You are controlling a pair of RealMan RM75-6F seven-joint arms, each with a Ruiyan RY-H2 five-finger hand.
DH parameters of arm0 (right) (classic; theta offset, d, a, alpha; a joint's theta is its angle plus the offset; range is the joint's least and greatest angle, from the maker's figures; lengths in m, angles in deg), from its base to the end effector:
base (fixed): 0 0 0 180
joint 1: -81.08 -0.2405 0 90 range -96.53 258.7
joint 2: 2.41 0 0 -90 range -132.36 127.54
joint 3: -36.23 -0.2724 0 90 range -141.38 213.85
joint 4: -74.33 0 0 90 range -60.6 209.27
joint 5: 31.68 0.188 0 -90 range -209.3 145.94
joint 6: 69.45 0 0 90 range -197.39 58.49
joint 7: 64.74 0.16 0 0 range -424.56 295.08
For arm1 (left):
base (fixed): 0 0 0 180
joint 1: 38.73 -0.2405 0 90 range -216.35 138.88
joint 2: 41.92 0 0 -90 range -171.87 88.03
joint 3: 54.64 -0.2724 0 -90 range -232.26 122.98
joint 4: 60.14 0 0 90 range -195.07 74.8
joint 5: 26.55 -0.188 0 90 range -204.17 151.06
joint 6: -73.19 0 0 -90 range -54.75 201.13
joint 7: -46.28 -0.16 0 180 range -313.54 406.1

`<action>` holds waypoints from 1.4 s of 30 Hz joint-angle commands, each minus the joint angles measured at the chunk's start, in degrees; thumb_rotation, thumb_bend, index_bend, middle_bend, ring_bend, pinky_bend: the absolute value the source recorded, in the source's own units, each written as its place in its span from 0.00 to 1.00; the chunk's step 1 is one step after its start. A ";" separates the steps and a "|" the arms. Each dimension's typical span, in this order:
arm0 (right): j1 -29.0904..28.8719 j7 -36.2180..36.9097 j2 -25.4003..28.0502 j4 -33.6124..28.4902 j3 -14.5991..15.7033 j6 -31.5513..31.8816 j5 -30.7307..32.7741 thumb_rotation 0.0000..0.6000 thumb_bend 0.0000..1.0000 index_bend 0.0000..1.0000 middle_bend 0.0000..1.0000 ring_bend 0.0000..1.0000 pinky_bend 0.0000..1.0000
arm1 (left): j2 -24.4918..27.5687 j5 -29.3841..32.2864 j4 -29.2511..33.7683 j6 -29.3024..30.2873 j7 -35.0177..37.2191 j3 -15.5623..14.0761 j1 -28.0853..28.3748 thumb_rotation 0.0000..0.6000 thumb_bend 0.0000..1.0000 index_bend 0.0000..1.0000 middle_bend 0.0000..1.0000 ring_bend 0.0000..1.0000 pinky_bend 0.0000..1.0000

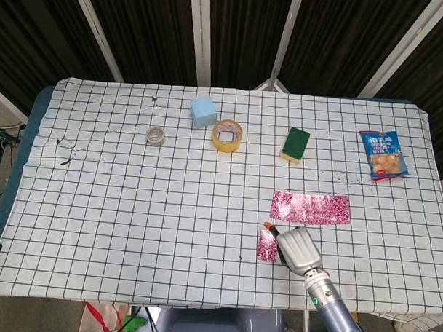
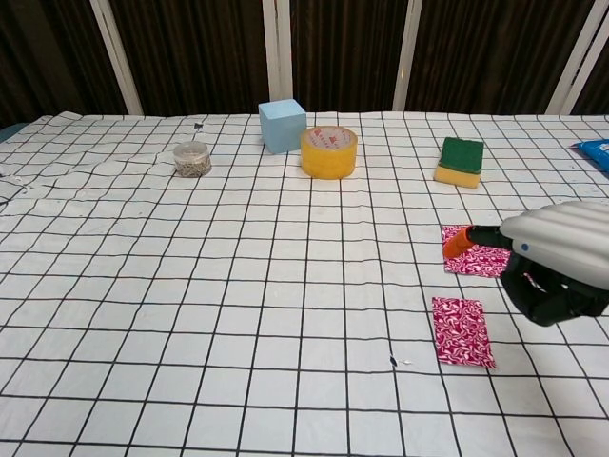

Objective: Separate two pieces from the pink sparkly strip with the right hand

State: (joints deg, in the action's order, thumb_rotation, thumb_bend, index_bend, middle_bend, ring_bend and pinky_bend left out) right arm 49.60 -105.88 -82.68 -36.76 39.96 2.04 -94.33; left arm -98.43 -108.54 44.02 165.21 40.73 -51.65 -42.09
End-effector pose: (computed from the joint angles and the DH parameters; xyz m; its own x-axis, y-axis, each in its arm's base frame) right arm -0.1865 -0.2530 0.0306 0.5683 -0.3180 0.7589 -0.8161 -0.3354 0.4706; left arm -0.3132 0.1495 0.2332 0.4264 -0.0479 0.9033 0.8922 0.1868 -0.4113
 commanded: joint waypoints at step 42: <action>-9.17 -3.04 -7.42 17.69 -8.80 -11.46 21.77 1.00 0.78 0.17 0.82 0.72 0.54 | -0.56 0.06 0.34 0.77 -2.26 0.20 -0.14 1.00 0.32 0.16 0.00 0.00 0.10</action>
State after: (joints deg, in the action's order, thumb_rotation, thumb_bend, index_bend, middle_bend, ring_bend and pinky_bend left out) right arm 40.46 -108.91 -90.07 -19.11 31.14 -9.42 -72.60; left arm -98.99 -108.49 44.36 165.98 38.46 -51.45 -42.24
